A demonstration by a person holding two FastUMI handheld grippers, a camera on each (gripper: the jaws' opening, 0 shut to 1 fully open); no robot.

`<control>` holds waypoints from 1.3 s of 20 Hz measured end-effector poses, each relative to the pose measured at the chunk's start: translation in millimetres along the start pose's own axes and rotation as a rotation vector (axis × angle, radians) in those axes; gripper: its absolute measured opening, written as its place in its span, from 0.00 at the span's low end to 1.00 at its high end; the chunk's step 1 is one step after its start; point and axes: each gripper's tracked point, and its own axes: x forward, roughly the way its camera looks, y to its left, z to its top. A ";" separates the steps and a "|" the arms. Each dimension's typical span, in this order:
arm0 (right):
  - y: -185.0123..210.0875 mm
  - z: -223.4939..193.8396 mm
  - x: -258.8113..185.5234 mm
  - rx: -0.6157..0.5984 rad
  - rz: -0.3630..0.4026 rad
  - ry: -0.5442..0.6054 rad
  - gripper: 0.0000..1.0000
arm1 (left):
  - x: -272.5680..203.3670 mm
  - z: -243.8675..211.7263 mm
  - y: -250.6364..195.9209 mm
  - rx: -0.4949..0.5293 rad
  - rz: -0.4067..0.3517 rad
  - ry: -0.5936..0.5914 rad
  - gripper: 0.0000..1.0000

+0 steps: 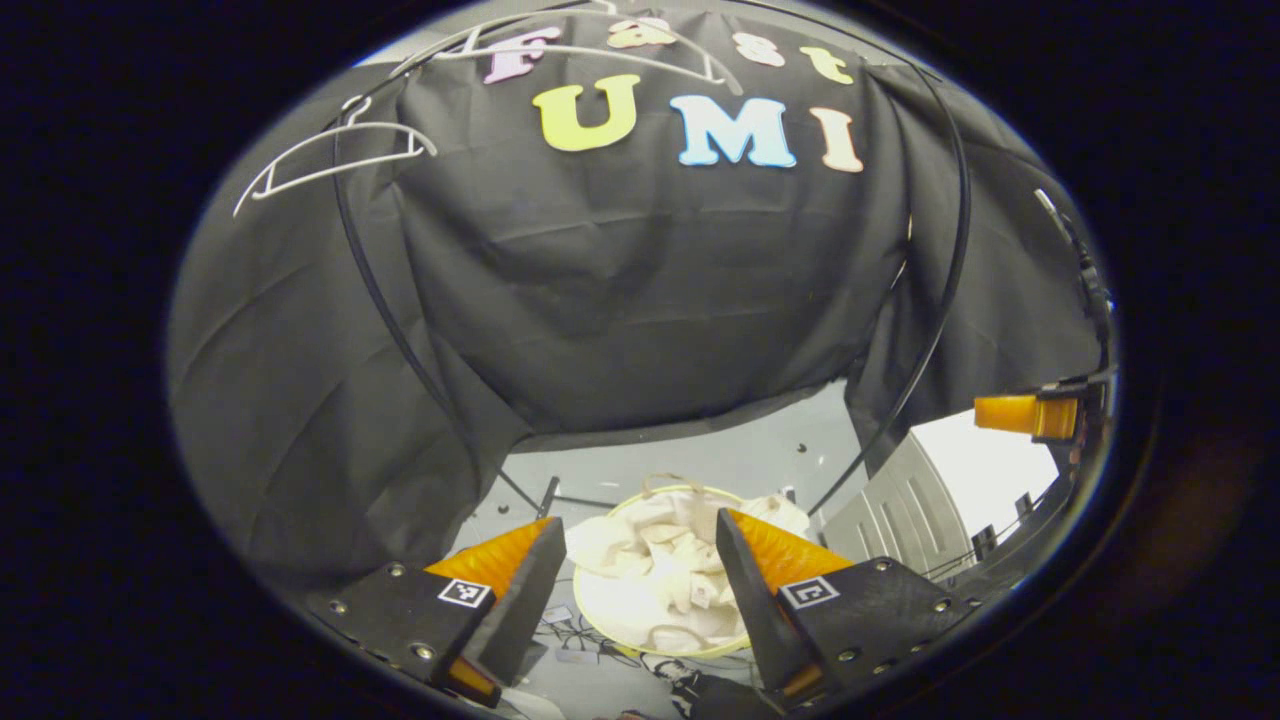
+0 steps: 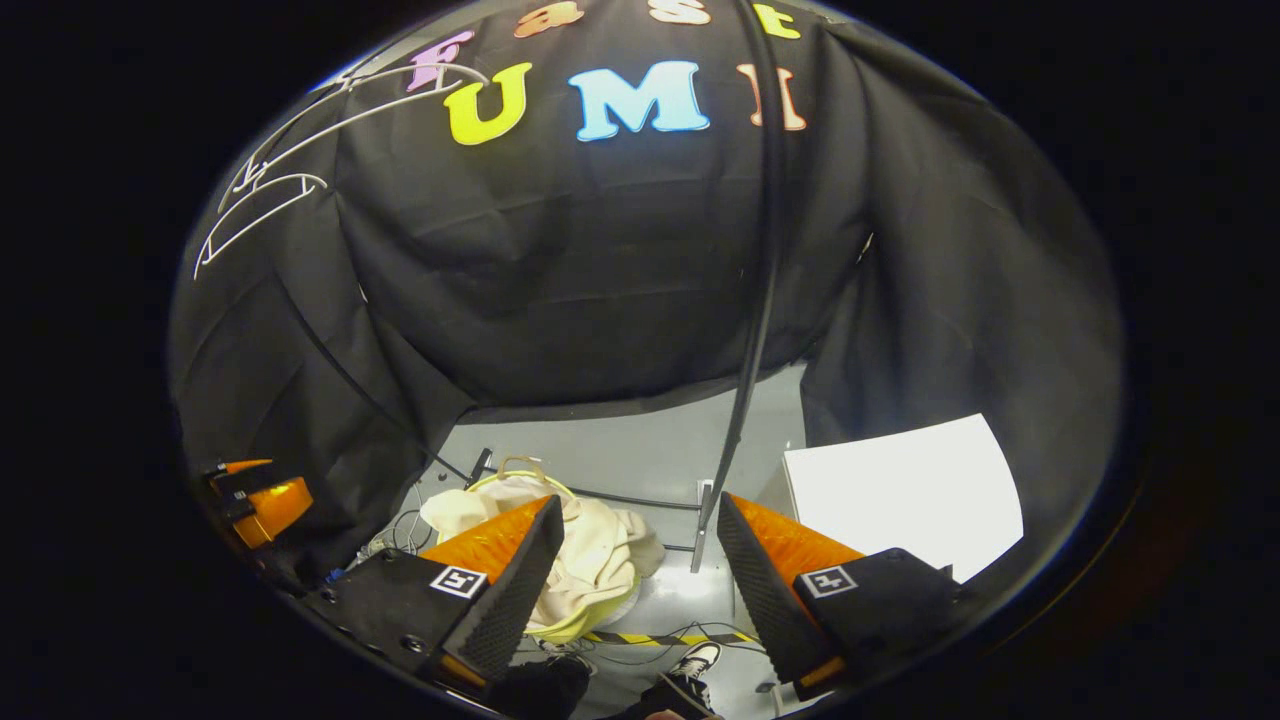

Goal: Grasp the clothes on the hanger with both hands and then place them into the laundry hamper below.

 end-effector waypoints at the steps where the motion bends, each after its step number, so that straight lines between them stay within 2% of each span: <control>1: -11.5 3.4 -4.1 -0.010 -0.006 -0.016 0.98 | -4.4 12.7 -8.7 0.010 0.012 -0.022 0.86; 4: -37.5 16.6 -21.0 -0.025 -0.003 -0.091 0.98 | -26.0 62.4 -42.4 0.034 0.034 -0.119 0.86; 5: -44.9 24.9 -28.3 -0.033 0.002 -0.124 0.98 | -36.0 79.1 -52.6 0.039 0.044 -0.157 0.89; 6: -53.6 35.2 -36.3 -0.046 0.002 -0.166 0.98 | -45.0 98.1 -64.2 0.033 0.054 -0.198 0.86; 8: -73.4 58.6 -56.6 -0.069 -0.024 -0.267 0.95 | -65.0 133.1 -87.9 -0.010 0.069 -0.275 0.88; 9: -82.2 74.4 -66.6 -0.065 -0.039 -0.320 0.98 | -79.5 151.7 -98.1 -0.036 0.075 -0.323 0.87; 12: -97.6 124.9 -93.3 0.001 -0.062 -0.478 0.95 | -120.3 216.3 -120.5 -0.076 0.081 -0.511 0.86; 15: -99.7 167.1 -120.1 0.084 -0.065 -0.606 0.97 | -153.6 268.1 -117.6 -0.083 0.087 -0.670 0.85; 16: -97.0 176.1 -123.5 0.100 -0.060 -0.629 0.92 | -160.8 279.7 -116.4 -0.092 0.076 -0.692 0.85; 17: -94.9 185.4 -127.7 0.110 -0.063 -0.647 0.97 | -166.7 287.0 -114.5 -0.103 0.065 -0.705 0.85; 23: -76.0 238.9 -169.5 0.090 -0.098 -0.792 0.98 | -201.5 313.9 -83.7 -0.123 0.041 -0.771 0.84; 26: -57.3 250.0 -181.3 0.087 -0.095 -0.832 0.98 | -205.4 320.7 -57.9 -0.120 0.042 -0.789 0.85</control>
